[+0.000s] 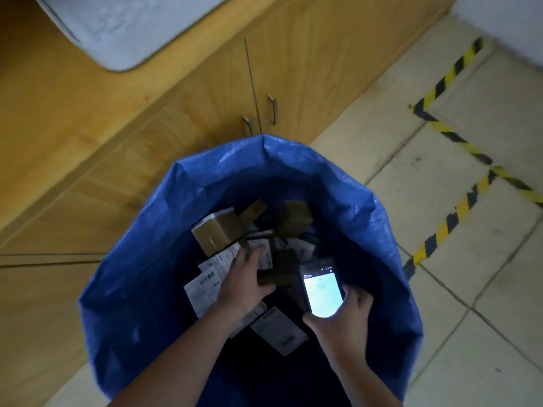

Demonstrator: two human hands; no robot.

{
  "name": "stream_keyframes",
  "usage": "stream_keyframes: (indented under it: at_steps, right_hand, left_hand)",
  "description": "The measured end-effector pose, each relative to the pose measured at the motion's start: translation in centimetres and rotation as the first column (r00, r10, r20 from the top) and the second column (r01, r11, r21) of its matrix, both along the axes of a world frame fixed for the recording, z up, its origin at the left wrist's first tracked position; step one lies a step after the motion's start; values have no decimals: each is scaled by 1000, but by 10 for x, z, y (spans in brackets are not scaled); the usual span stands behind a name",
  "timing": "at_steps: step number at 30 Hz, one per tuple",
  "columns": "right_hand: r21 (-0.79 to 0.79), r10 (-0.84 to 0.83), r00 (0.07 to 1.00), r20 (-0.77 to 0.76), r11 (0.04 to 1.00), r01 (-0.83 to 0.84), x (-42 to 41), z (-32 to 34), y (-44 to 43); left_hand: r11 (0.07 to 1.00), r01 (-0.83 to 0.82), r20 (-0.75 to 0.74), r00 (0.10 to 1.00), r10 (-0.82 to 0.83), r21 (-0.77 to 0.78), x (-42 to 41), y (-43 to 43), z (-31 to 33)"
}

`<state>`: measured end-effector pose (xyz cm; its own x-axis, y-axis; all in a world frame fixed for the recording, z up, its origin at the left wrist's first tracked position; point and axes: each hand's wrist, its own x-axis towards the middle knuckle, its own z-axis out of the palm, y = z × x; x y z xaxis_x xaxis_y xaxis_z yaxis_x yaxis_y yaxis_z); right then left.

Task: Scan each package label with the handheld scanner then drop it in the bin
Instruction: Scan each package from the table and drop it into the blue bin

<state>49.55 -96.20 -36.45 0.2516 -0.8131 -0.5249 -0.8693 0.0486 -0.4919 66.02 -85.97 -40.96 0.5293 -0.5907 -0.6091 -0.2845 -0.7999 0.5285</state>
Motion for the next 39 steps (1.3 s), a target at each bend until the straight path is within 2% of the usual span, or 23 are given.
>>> stream_keyframes:
  at_steps: [8,12,17,21,25,31,34,39]
  right_hand:
    - [-75,-226,962,153,968,239,-28,121,60]
    - [-107,-275,932,236,946,306,-57,189,91]
    - [-116,-361,873,328,902,417,-117,270,116]
    - [-147,-444,814,375,838,525,-181,321,127]
    - [-205,-513,764,391,761,616,-261,356,136]
    - [-266,-629,659,412,609,747,-385,388,169]
    - [-306,-694,595,405,510,804,-447,402,199]
    - [-347,-807,426,408,295,890,-540,414,266]
  left_hand:
    - [960,245,14,969,-245,-138,0,31,135]
    - [920,339,54,941,-335,-195,-5,48,202]
    - [849,486,136,874,-467,-206,-39,44,271]
    - [753,610,234,791,-565,-245,-95,19,318]
    - [639,712,250,702,-667,-292,-175,-8,357]
    - [400,858,287,491,-822,-323,-324,-25,400]
    - [250,898,318,371,-873,-362,-406,-28,416]
    - [-14,919,331,127,-935,-393,-539,-11,428]
